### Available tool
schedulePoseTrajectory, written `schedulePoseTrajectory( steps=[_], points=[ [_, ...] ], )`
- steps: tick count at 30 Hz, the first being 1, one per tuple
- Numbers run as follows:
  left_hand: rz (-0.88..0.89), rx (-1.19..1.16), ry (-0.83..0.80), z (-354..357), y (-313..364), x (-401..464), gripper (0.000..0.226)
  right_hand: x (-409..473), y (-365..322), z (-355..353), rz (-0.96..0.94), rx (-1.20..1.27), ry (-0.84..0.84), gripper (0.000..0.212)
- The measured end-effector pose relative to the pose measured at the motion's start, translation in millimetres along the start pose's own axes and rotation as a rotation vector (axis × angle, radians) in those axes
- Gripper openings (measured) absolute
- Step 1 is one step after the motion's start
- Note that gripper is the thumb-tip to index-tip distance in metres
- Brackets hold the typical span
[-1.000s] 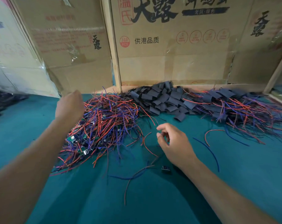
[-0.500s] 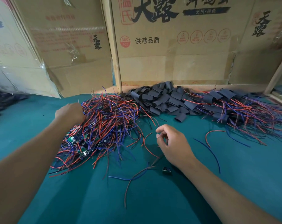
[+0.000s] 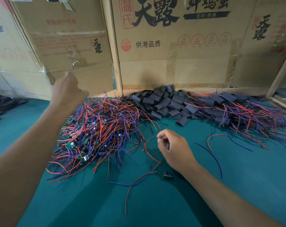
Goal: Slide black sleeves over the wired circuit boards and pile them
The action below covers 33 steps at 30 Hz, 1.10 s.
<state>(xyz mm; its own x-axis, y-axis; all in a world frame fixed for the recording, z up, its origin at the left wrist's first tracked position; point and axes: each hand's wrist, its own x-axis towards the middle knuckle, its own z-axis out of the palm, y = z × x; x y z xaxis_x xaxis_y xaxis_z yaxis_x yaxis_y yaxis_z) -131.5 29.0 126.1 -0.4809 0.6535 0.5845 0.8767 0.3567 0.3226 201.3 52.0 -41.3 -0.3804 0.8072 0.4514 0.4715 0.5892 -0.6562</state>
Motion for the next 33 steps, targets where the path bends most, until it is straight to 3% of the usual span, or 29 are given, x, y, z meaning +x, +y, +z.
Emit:
schedulePoseTrajectory(
  steps=[4, 7, 9, 11, 14, 20, 25, 29, 33],
  points=[
    [0.075, -0.344, 0.237, -47, 41, -10, 0.032, 0, 1, 0, -0.012, 0.008, 0.020, 0.004],
    [0.017, -0.828, 0.172, -54, 64, -39, 0.024, -1, 1, 0, -0.025, 0.014, 0.036, 0.004],
    [-0.162, -1.270, -0.035, -36, 76, -71, 0.011, 0, 2, 1, -0.033, 0.008, 0.032, 0.006],
    [-0.521, -1.712, -0.267, -9, 89, -107, 0.010, 0, 2, 1, -0.031, 0.013, 0.028, 0.007],
    [-0.889, -2.015, -0.419, 27, 96, -150, 0.014, 0, 3, 1, -0.022, 0.044, 0.031, 0.009],
    [-0.950, -2.191, -0.468, 58, 109, -181, 0.010, 1, 6, 0, -0.008, 0.111, 0.008, 0.014],
    [-0.777, -2.235, -0.494, 59, 117, -182, 0.029, 1, 6, 1, -0.050, 0.190, 0.034, 0.011],
    [-0.648, -2.200, -0.552, 61, 114, -182, 0.029, 1, 5, -1, -0.046, 0.194, 0.043, 0.019],
    [-0.656, -2.139, -0.553, 66, 112, -183, 0.023, 0, 2, -2, -0.002, 0.186, 0.057, 0.015]
  ],
)
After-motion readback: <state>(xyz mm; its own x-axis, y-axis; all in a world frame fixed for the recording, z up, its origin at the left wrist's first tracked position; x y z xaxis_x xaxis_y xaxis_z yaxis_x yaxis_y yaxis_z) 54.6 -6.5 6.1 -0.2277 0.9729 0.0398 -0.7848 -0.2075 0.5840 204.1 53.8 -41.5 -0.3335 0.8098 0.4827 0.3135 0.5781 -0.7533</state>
